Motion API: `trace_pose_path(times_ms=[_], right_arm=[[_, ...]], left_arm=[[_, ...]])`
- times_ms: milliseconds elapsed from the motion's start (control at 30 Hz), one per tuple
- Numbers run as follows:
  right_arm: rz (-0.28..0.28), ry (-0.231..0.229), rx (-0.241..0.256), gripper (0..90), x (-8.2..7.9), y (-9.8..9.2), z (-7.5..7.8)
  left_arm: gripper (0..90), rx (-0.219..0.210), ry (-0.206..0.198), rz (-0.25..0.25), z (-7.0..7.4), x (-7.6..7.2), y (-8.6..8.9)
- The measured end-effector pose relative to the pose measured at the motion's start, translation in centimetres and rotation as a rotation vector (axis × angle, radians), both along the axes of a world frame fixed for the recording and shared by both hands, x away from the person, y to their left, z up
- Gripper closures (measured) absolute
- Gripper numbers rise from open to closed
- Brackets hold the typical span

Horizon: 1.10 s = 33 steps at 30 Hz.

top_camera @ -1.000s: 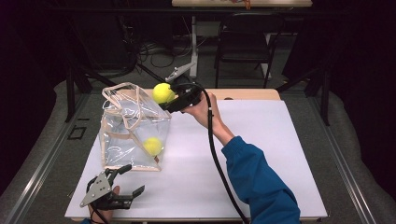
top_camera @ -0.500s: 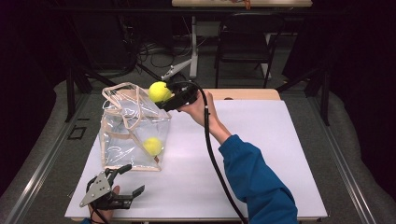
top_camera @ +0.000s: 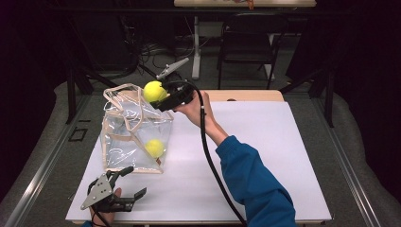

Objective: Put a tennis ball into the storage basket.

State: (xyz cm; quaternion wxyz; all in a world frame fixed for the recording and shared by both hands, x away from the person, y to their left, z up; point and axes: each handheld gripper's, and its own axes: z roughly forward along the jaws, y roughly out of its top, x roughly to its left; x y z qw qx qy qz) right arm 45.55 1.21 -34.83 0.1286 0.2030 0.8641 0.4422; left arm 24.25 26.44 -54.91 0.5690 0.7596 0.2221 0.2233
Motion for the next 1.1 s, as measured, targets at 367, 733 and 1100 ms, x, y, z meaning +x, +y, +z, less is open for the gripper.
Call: trace_pose_path(times_ms=[367, 733, 1100], right_arm=[[-0.004, -0.006, 0.001, 30.2, 0.0, 1.2, 0.4], [0.001, -0.011, -0.007, 30.1, -0.1, 2.2, 0.3], [0.005, -0.017, -0.007, 30.1, -0.3, 3.2, 0.5]], left_arm=[[15.8, -0.001, -0.003, -0.001, 0.0, 0.0, 0.0], [15.8, 0.001, -0.002, -0.004, 0.0, 0.0, -0.1], [15.8, 0.001, -0.005, -0.006, 0.1, 0.0, -0.1]])
